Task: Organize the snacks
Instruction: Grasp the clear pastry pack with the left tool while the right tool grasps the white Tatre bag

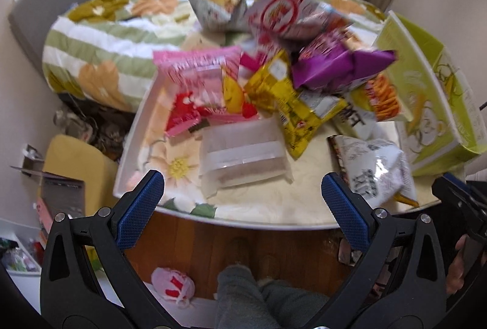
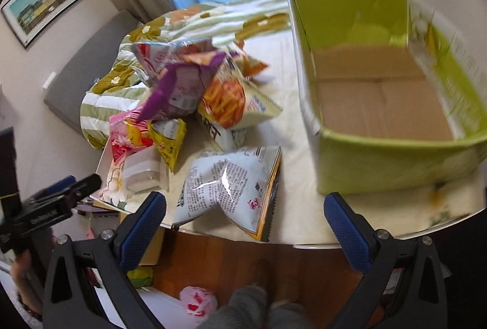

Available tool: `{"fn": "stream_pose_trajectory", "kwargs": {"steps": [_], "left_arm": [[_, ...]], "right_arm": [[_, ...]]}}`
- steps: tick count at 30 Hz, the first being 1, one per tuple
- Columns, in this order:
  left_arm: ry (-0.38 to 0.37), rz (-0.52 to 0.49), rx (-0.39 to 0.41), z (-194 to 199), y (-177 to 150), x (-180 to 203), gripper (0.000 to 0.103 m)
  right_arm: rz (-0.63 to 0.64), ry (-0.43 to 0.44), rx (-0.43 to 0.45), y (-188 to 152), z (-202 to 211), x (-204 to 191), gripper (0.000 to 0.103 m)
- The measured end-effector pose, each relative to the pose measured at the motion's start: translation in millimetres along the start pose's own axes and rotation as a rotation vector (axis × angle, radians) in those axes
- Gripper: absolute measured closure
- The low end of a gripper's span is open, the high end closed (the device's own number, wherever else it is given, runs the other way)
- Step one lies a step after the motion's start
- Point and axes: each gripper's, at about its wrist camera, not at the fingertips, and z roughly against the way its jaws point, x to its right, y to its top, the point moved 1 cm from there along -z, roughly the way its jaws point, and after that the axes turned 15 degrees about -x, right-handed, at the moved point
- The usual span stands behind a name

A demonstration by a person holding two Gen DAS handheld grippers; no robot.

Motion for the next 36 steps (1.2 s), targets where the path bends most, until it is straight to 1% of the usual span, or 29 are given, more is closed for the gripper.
{"fn": "stream_pose_trajectory", "kwargs": {"steps": [2, 5, 9, 13, 18, 20, 23, 25, 28, 29, 30, 31, 32, 36], "left_arm": [[-0.017, 0.017, -0.029, -17, 9, -1, 0.001], [-0.033, 0.029, -0.078, -40, 21, -1, 0.001], [-0.041, 0.025, -0.127, -65, 31, 3, 0.001], [-0.024, 0.014, -0.169, -83, 36, 9, 0.001], [0.053, -0.007, -0.171, -93, 41, 16, 0.001], [0.080, -0.007, -0.193, -101, 46, 18, 0.001], [0.130, -0.051, -0.186, -104, 44, 25, 0.001], [0.127, -0.064, -0.175, -104, 42, 26, 0.003], [0.116, -0.064, -0.170, -99, 40, 21, 0.011], [0.116, -0.065, -0.170, -97, 39, 19, 0.015], [0.113, -0.067, -0.168, -96, 39, 18, 0.019], [0.111, -0.075, -0.166, -95, 38, 18, 0.020], [0.112, -0.081, -0.165, -95, 40, 15, 0.022], [0.113, -0.099, -0.155, -93, 40, 16, 0.026]], "right_arm": [[-0.038, 0.047, -0.013, 2, -11, 4, 0.000], [-0.090, 0.084, -0.035, 5, -24, 7, 0.000], [-0.143, 0.104, -0.045, 8, -34, 13, 0.000], [-0.174, 0.111, -0.057, 12, -42, 16, 0.000], [-0.190, 0.110, -0.061, 15, -51, 16, 0.000], [-0.196, 0.102, -0.062, 16, -53, 14, 0.000], [-0.193, 0.094, -0.058, 13, -55, 12, 0.000], [-0.182, 0.081, -0.062, 12, -56, 9, 0.000], [-0.167, 0.067, -0.064, 9, -59, 7, 0.000], [-0.164, 0.063, -0.063, 9, -59, 6, 0.002], [-0.163, 0.062, -0.060, 9, -60, 6, 0.006], [-0.158, 0.064, -0.059, 13, -61, 4, 0.009], [-0.151, 0.066, -0.057, 16, -62, 3, 0.017], [-0.122, 0.047, -0.069, 21, -64, -6, 0.030]]}}
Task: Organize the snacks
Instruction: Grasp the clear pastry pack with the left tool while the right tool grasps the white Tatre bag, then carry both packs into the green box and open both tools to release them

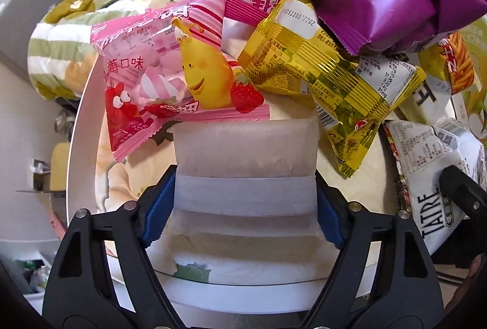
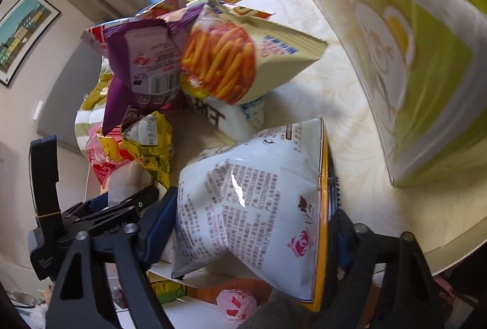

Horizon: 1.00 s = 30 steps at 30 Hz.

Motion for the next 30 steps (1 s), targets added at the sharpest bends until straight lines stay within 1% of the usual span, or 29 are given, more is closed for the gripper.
{"fn": "stream_pose_trajectory", "kwargs": {"steps": [2, 5, 12, 15, 17, 22, 24, 26, 30], "left_arm": [[-0.011, 0.001, 0.005, 2, -1, -3, 0.029], [-0.036, 0.007, 0.007, 5, 0, -9, 0.030], [-0.079, 0.030, 0.004, 16, -5, -21, 0.031], [-0.097, 0.025, 0.016, 29, -8, -23, 0.031], [-0.105, 0.011, 0.039, 44, -10, -21, 0.031], [-0.120, -0.033, 0.118, 87, -9, -13, 0.031], [-0.125, -0.057, 0.154, 107, -5, -10, 0.031], [-0.127, -0.088, 0.197, 129, 2, -5, 0.031], [-0.116, -0.148, 0.287, 170, 23, 20, 0.031]], "right_arm": [[0.008, -0.007, 0.002, 0, 1, -2, 0.032], [0.021, -0.019, 0.014, -1, 5, -7, 0.035], [0.055, -0.058, 0.062, -2, 27, -14, 0.035], [0.070, -0.068, 0.076, -1, 39, -17, 0.035], [0.084, -0.082, 0.094, 0, 45, -27, 0.035], [0.126, -0.128, 0.160, 5, 76, -47, 0.035], [0.142, -0.150, 0.199, 9, 95, -54, 0.035], [0.146, -0.149, 0.233, 15, 114, -57, 0.035], [0.125, -0.114, 0.322, 32, 156, -52, 0.035]]}}
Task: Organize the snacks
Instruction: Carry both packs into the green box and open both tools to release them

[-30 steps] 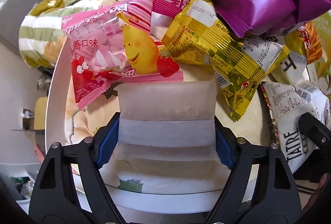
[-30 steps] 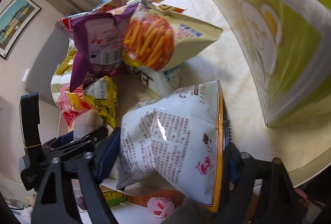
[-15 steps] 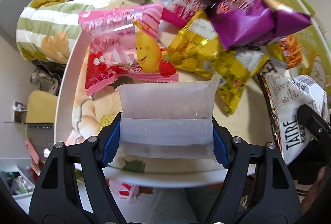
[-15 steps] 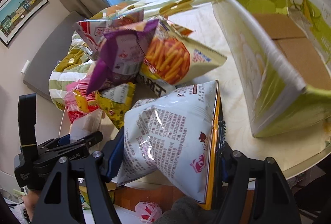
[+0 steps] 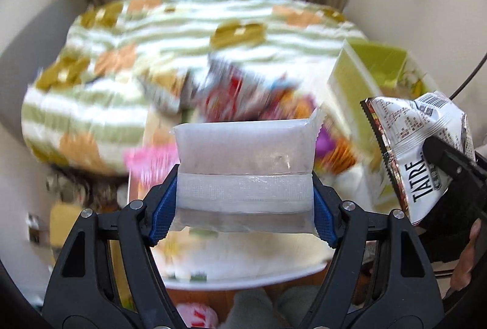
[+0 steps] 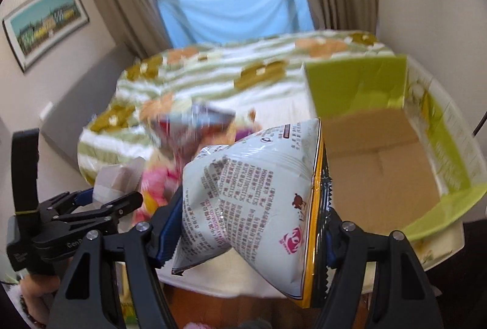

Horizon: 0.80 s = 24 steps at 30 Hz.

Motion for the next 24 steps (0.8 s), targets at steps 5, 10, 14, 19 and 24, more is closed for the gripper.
{"fn": "stream_pose_trajectory", "kwargs": {"steps": [5, 10, 14, 19, 24], "left_arm": [[-0.020, -0.038, 0.074, 18, 51, 40, 0.031], [-0.064, -0.012, 0.128, 17, 94, 95, 0.031], [-0.093, 0.005, 0.112, 0, 123, 148, 0.031], [-0.119, 0.019, 0.086, -33, 150, 213, 0.031], [-0.099, 0.009, 0.016, -75, 168, 258, 0.030]], "right_arm": [[-0.021, -0.025, 0.095, 38, 31, 34, 0.035], [0.013, -0.085, 0.100, 76, 39, 80, 0.035], [0.037, -0.107, 0.072, 103, 37, 121, 0.035], [0.041, -0.120, 0.014, 132, 27, 173, 0.035], [0.030, -0.120, -0.038, 148, 10, 216, 0.035]]}}
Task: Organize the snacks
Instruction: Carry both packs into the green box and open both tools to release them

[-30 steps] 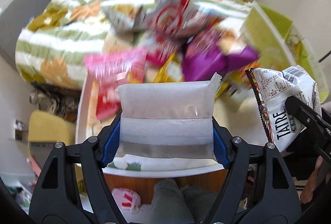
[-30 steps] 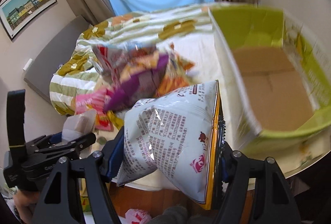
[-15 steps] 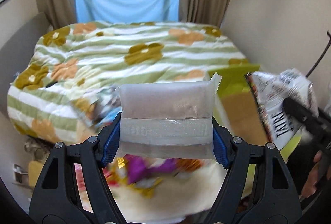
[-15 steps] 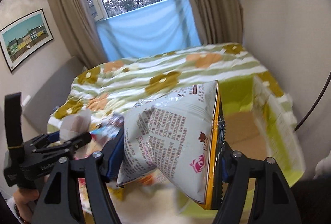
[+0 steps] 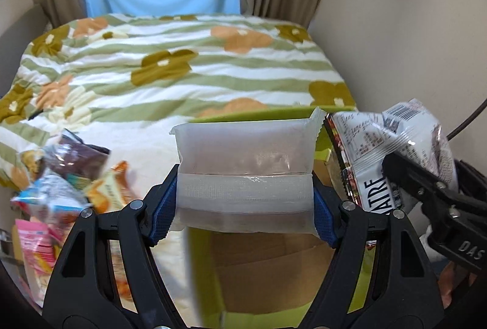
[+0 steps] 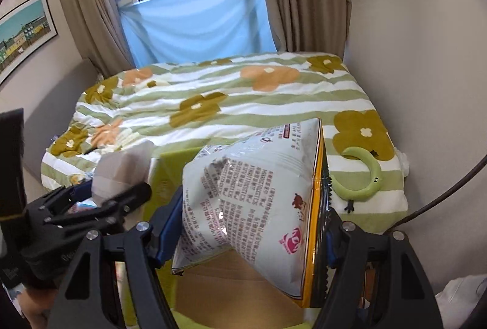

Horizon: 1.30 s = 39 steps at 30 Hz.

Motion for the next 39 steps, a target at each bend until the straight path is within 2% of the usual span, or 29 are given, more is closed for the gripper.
{"fn": "stream_pose_trajectory", "kwargs": {"steps": [4, 6, 8, 10, 13, 15, 18, 21, 25, 28, 30, 31, 35, 39], "left_arm": [[0.015, -0.002, -0.065, -30, 7, 17, 0.025], [0.034, -0.016, -0.059, -32, 7, 22, 0.012], [0.094, -0.039, -0.038, -31, 7, 27, 0.000], [0.130, -0.070, -0.024, -29, 4, 28, 0.000], [0.165, -0.100, -0.043, -29, 1, 29, 0.000], [0.166, -0.109, -0.059, -29, 0, 28, 0.001], [0.129, -0.107, -0.077, -27, -4, 23, 0.000], [0.120, -0.079, -0.063, -22, -7, 16, 0.001], [0.160, -0.092, -0.081, -22, -7, 16, 0.001], [0.170, -0.095, -0.082, -21, -8, 15, 0.001], [0.152, -0.091, -0.067, -19, -8, 16, 0.001], [0.141, -0.086, -0.063, -17, -8, 16, 0.001], [0.136, -0.098, -0.061, -15, -10, 20, 0.001], [0.139, -0.117, -0.052, -11, -13, 25, 0.001]], "right_arm": [[-0.022, 0.019, -0.027, 8, -13, 24, 0.035], [-0.030, 0.027, -0.043, 10, -18, 34, 0.035], [-0.038, 0.038, -0.062, 11, -24, 42, 0.035], [-0.042, 0.051, -0.078, 11, -27, 47, 0.035], [-0.027, 0.039, -0.075, 9, -27, 49, 0.033], [-0.001, 0.036, -0.073, 8, -27, 44, 0.033], [0.029, 0.031, -0.082, 9, -32, 40, 0.032], [0.040, 0.037, -0.093, 11, -41, 36, 0.032], [0.044, 0.049, -0.107, 15, -56, 33, 0.031], [0.056, 0.059, -0.141, 16, -67, 31, 0.025], [0.057, 0.066, -0.136, 15, -68, 31, 0.003], [0.056, 0.071, -0.124, 14, -67, 32, 0.001], [0.040, 0.086, -0.111, 10, -62, 36, 0.001], [0.058, 0.056, -0.105, 7, -54, 37, 0.001]]}}
